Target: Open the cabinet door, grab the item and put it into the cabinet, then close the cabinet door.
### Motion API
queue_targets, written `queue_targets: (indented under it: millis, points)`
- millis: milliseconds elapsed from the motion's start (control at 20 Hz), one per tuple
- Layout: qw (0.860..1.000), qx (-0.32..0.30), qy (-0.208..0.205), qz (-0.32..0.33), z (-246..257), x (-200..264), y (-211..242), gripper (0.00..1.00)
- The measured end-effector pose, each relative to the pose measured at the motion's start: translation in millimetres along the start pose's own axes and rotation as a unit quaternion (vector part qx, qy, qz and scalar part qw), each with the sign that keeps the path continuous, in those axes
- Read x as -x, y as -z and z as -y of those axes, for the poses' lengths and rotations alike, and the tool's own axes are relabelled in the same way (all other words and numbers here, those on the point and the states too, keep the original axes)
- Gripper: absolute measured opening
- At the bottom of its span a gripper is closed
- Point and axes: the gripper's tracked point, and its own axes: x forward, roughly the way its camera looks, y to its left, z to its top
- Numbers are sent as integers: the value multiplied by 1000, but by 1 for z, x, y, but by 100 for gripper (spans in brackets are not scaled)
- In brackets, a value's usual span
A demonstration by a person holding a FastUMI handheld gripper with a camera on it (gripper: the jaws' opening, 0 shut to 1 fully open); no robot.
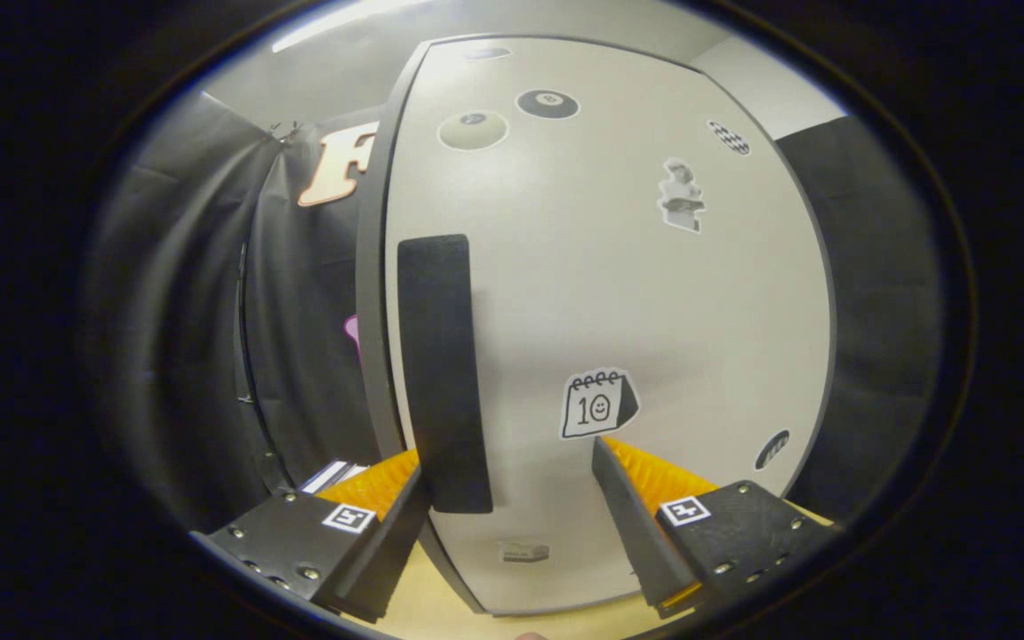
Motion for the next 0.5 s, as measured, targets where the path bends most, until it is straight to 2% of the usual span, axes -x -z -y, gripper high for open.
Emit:
queue_targets:
  millis: [200,500]
  points:
    - [1000,-5,-9,2,3,23,-4,100]
    - [1000,21,-1,11,23,98,-14,100]
